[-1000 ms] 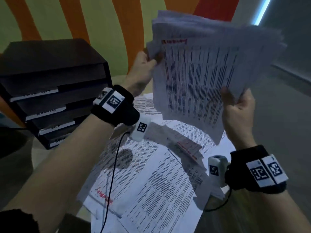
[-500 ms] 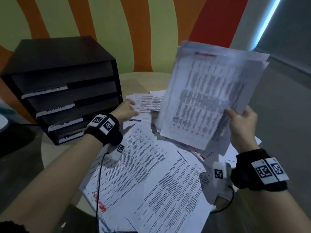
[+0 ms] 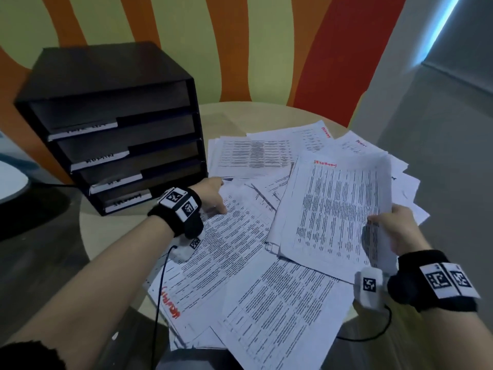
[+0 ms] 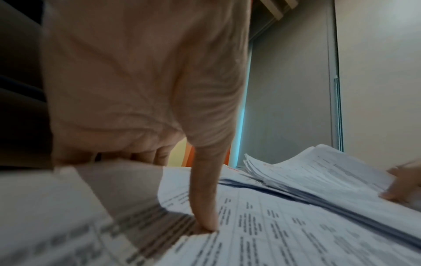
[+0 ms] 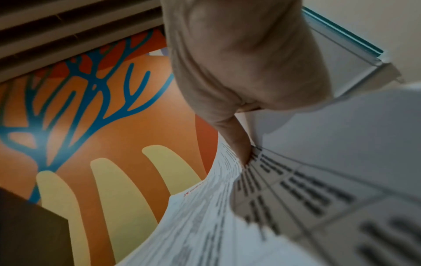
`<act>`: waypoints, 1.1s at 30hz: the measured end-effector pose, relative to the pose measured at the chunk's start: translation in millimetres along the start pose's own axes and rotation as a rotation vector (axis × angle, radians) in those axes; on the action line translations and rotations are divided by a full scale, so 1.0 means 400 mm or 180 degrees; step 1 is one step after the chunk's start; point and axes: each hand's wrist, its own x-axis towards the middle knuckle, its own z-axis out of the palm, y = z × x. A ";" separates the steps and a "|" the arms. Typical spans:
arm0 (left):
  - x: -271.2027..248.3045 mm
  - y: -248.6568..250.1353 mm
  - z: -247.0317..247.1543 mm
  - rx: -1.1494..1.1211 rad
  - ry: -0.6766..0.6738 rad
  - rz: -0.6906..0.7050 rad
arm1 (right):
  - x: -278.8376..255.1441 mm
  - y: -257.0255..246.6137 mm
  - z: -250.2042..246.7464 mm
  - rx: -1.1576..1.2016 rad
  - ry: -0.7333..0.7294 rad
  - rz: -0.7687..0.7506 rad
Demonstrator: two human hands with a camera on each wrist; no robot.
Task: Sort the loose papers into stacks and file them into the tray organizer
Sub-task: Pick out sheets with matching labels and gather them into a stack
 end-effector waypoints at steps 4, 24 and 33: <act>0.009 0.004 -0.019 -0.0149 0.1113 0.0161 | 0.001 0.009 -0.012 0.0048 0.0115 0.0057; 0.010 0.110 0.021 0.0591 0.1429 0.0180 | -0.003 0.016 -0.152 0.0440 0.0614 -0.0126; -0.067 0.298 0.150 0.1919 -0.0381 0.2988 | 0.005 0.019 -0.148 0.0433 0.0528 -0.0082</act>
